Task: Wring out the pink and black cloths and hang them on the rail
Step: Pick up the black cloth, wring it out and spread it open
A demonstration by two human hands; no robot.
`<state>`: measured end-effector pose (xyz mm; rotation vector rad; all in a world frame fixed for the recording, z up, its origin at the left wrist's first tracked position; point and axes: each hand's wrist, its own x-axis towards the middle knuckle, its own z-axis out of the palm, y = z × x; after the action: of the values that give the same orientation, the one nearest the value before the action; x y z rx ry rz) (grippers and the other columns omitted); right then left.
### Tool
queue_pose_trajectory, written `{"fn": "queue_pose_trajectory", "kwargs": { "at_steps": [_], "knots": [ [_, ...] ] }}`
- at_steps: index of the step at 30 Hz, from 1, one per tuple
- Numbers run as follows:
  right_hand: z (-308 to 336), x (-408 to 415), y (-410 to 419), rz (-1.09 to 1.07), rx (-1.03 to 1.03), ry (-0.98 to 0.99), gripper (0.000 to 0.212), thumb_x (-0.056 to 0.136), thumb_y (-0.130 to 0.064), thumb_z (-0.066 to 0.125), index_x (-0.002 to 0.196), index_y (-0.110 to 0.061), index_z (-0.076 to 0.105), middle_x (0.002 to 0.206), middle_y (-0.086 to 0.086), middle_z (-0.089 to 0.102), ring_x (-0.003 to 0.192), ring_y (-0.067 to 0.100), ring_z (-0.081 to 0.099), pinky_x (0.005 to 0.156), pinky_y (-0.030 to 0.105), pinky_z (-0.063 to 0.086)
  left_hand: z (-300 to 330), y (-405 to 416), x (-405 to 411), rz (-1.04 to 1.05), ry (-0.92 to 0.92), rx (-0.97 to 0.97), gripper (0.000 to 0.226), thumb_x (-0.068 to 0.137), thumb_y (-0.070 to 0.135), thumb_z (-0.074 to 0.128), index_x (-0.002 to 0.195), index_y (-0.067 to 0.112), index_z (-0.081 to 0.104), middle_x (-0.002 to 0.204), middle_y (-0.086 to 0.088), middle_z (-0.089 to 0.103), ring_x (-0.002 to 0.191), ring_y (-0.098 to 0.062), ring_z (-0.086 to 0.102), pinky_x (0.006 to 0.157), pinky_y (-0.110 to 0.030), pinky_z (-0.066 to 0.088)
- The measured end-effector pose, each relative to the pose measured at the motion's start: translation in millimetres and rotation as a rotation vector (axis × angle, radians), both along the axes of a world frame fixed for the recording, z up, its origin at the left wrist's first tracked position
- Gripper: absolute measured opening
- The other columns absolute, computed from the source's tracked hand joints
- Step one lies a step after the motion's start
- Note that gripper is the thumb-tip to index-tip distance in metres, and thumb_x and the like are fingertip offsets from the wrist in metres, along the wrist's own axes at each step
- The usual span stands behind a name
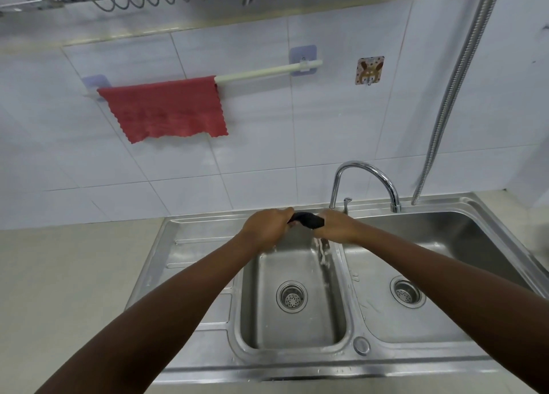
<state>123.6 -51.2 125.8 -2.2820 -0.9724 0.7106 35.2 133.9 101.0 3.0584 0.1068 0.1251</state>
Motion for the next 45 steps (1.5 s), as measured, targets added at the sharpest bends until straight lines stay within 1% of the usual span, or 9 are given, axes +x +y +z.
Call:
{"fn": "queue_pose_trajectory", "kwargs": {
  "at_steps": [5,12,15,19,22,30,34,40,45],
  "knots": [
    [4,7,-3,0.097,-0.009,-0.454,0.030,0.072,-0.032,0.073,0.095,-0.015,0.063,0.097,0.007,0.044,0.088,0.020,0.046,0.076,0.035,0.045,30,0,7,-0.015,0.328,-0.486,0.029,0.096,0.043,0.046,0.101,0.018,0.060,0.081,0.002,0.061,0.072,-0.014,0.057,0.065,-0.028,0.042],
    [4,4,-1,0.151,-0.102,-0.536,0.022,0.079,0.004,0.043,0.098,-0.007,0.049,0.097,0.015,0.059,0.087,0.032,0.059,0.071,0.042,0.046,57,7,6,0.139,0.862,-1.194,0.016,0.097,0.027,0.051,0.093,0.012,0.053,0.061,0.007,0.040,0.046,-0.003,0.030,0.038,-0.014,0.025],
    [4,5,-2,0.154,-0.123,-0.478,0.007,0.085,-0.012,0.051,0.089,-0.012,0.046,0.092,0.010,0.064,0.087,0.029,0.062,0.064,0.036,0.043,60,5,1,0.060,0.717,-0.835,0.016,0.097,0.027,0.046,0.101,0.012,0.050,0.071,0.004,0.046,0.058,-0.009,0.037,0.048,-0.018,0.033],
    [4,4,1,0.093,-0.168,-0.481,0.032,0.077,-0.049,0.065,0.072,-0.022,0.047,0.072,-0.004,0.057,0.077,0.020,0.058,0.064,0.030,0.040,52,-3,-5,-0.071,0.437,-0.265,0.027,0.100,0.034,0.040,0.111,0.013,0.052,0.093,-0.001,0.055,0.082,-0.018,0.050,0.070,-0.031,0.037],
    [5,1,6,0.018,-0.150,-0.290,0.031,0.076,-0.036,0.062,0.055,-0.024,0.042,0.057,-0.006,0.047,0.066,0.020,0.055,0.057,0.028,0.040,44,-7,-10,-0.056,0.220,-0.098,0.024,0.099,0.035,0.039,0.106,0.016,0.051,0.082,-0.004,0.058,0.072,-0.023,0.052,0.062,-0.032,0.036],
    [13,-16,-2,-0.184,0.065,0.459,0.011,0.068,-0.017,0.059,0.065,-0.012,0.050,0.048,0.000,0.041,0.034,0.011,0.029,0.040,0.017,0.021,28,-5,-12,-0.122,-0.075,0.129,0.014,0.086,0.012,0.043,0.099,0.016,0.044,0.069,-0.008,0.060,0.053,-0.028,0.041,0.046,-0.029,0.023],
    [9,-22,-6,-0.156,0.108,0.547,0.020,0.073,-0.015,0.059,0.058,-0.017,0.045,0.046,-0.003,0.039,0.035,0.011,0.027,0.039,0.019,0.020,19,-5,-12,-0.117,-0.061,0.030,0.008,0.094,0.025,0.042,0.102,0.023,0.043,0.074,-0.006,0.063,0.055,-0.022,0.044,0.046,-0.028,0.025],
    [13,-18,-11,0.022,0.059,0.082,0.038,0.094,-0.049,0.043,0.078,-0.016,0.052,0.062,-0.007,0.047,0.056,0.007,0.046,0.059,0.027,0.036,25,0,-12,0.014,0.256,-0.637,0.012,0.097,0.037,0.046,0.100,0.025,0.043,0.087,0.003,0.059,0.075,-0.014,0.055,0.065,-0.030,0.043],
    [8,-11,-23,-0.016,0.141,0.111,0.027,0.097,-0.022,0.043,0.076,-0.013,0.057,0.076,0.000,0.054,0.071,0.013,0.050,0.067,0.028,0.036,33,9,-21,0.184,0.192,-1.057,0.006,0.090,0.031,0.062,0.090,0.025,0.064,0.099,-0.003,0.066,0.080,-0.008,0.065,0.073,-0.025,0.057]
  ]
}}
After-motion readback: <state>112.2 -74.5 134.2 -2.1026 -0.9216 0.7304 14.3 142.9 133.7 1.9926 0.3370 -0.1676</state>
